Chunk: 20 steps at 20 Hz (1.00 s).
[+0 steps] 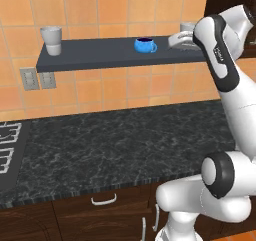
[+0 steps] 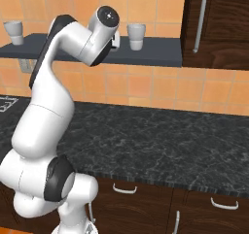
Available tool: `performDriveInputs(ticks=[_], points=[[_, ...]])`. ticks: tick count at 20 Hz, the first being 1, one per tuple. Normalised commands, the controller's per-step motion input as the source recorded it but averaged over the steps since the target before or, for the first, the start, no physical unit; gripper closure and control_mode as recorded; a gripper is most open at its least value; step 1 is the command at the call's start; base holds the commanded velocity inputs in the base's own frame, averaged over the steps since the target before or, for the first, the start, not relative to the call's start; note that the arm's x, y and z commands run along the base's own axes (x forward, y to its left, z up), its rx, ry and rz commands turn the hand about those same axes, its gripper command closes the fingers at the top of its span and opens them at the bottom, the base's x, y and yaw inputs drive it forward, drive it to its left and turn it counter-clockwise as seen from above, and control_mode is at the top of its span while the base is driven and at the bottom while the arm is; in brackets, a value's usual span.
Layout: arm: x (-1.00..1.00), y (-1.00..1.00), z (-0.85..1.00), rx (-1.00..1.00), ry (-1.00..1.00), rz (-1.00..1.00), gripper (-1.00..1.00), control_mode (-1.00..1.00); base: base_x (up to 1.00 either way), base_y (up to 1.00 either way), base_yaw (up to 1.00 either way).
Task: Gather all objects into one cabinet and sort the glasses and bowls to opposite sides.
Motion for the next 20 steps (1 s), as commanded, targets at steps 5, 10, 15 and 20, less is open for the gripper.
performDriveInputs(ticks=[5,10,15,20], points=[[0.14,0.24,-0.09,-0.01,-0.05,-0.02,-1.0,-1.0,0.0,0.0,0.0],[0.2,0.15,-0.06,-0.01,-0.07,-0.02,-1.0,-1.0,0.0,0.0,0.0],[0.4,0.0,-0.12,-0.02,-0.05,0.0,-1.0,-1.0,0.0,0.0,0.0],[0.42,0.0,-0.13,-0.03,-0.02,0.0,-1.0,-1.0,0.0,0.0,0.0]])
